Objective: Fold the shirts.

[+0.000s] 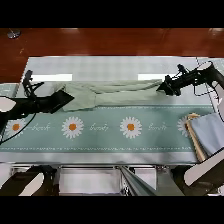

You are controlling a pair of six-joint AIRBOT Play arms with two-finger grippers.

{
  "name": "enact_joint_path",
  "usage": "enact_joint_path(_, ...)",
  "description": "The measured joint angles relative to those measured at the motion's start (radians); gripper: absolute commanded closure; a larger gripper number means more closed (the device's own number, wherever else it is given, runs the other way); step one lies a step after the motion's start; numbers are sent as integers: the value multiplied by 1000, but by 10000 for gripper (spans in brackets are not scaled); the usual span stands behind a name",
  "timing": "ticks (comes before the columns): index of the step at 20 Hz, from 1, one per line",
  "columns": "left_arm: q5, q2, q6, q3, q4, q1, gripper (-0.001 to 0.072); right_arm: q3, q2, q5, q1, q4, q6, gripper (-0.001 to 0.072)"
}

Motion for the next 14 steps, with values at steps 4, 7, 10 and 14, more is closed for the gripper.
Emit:
enact_joint_path(4,16,-55,42,61,-34,-140,683,30,73,10,33,11,-30,690)
enact_joint_path(7,60,-142,78,153,-54,-250,684,-17,230,14,37,-89,-41,690)
enact_joint_path(10,144,-274,98,269,-63,-370,684,-153,470,-10,37,-144,-57,690)
enact_joint_path(14,196,-505,74,480,-35,-506,685,-355,805,-37,37,-178,-50,689)
